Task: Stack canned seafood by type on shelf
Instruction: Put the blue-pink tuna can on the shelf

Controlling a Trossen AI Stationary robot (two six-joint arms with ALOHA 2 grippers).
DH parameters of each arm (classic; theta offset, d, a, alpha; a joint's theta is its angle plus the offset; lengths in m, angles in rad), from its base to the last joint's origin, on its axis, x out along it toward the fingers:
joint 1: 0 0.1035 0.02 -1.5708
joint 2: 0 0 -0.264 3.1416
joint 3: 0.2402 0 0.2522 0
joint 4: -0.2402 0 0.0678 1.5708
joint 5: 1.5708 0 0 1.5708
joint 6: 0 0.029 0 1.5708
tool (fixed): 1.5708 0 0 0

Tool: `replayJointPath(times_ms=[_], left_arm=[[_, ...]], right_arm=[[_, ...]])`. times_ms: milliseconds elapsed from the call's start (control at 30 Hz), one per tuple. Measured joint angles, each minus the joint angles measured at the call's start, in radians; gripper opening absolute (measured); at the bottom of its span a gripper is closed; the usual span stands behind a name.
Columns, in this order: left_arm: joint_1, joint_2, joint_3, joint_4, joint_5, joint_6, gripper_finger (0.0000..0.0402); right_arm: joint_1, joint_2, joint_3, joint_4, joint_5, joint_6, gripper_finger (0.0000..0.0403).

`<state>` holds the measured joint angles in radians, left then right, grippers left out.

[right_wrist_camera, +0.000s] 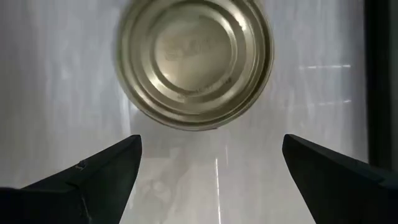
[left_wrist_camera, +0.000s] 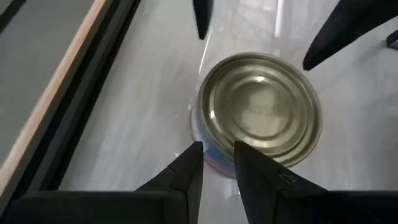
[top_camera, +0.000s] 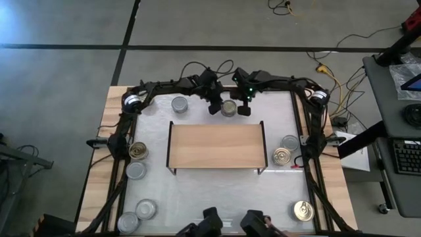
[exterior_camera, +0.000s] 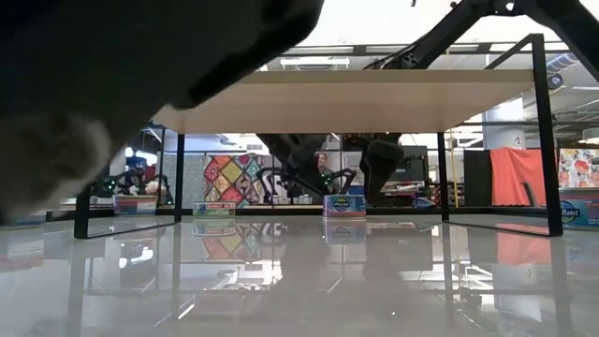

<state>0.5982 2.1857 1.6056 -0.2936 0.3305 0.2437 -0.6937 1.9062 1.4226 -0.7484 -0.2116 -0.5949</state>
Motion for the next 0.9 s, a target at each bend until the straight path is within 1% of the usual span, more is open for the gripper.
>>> replayJointPath(times_ms=[233, 367, 433, 533, 633, 700, 767, 900], left_arm=[[0.002, -0.034, 0.004, -0.021, -0.023, -0.028, 0.0075], [0.002, -0.033, -0.001, -0.061, -0.064, -0.015, 0.0075], [0.002, -0.031, -0.009, -0.06, -0.087, -0.007, 0.0075], [0.002, -0.008, -0.014, -0.042, -0.096, 0.006, 0.0075], [0.002, 0.014, -0.016, -0.031, -0.092, 0.01, 0.0075], [0.002, 0.013, -0.016, -0.027, -0.093, 0.006, 0.0075], [0.005, 0.011, -0.015, -0.015, -0.097, 0.008, 0.0075], [0.007, 0.011, -0.015, -0.018, -0.105, 0.011, 0.0075]], right_arm=[[0.002, 0.032, -0.001, 0.023, -0.031, 0.008, 0.038], [0.002, 0.045, -0.001, 0.04, -0.032, 0.011, 0.0379], [0.002, 0.047, -0.001, 0.054, -0.032, 0.017, 0.038], [0.002, 0.048, -0.001, 0.068, -0.032, 0.029, 0.0379], [0.002, 0.048, 0.023, 0.066, -0.036, 0.064, 0.0379], [0.002, 0.046, 0.045, 0.067, -0.058, 0.082, 0.0379], [0.004, 0.043, 0.07, 0.063, -0.079, 0.087, 0.0379], [0.008, 0.041, 0.118, 0.058, -0.088, 0.086, 0.0379]])
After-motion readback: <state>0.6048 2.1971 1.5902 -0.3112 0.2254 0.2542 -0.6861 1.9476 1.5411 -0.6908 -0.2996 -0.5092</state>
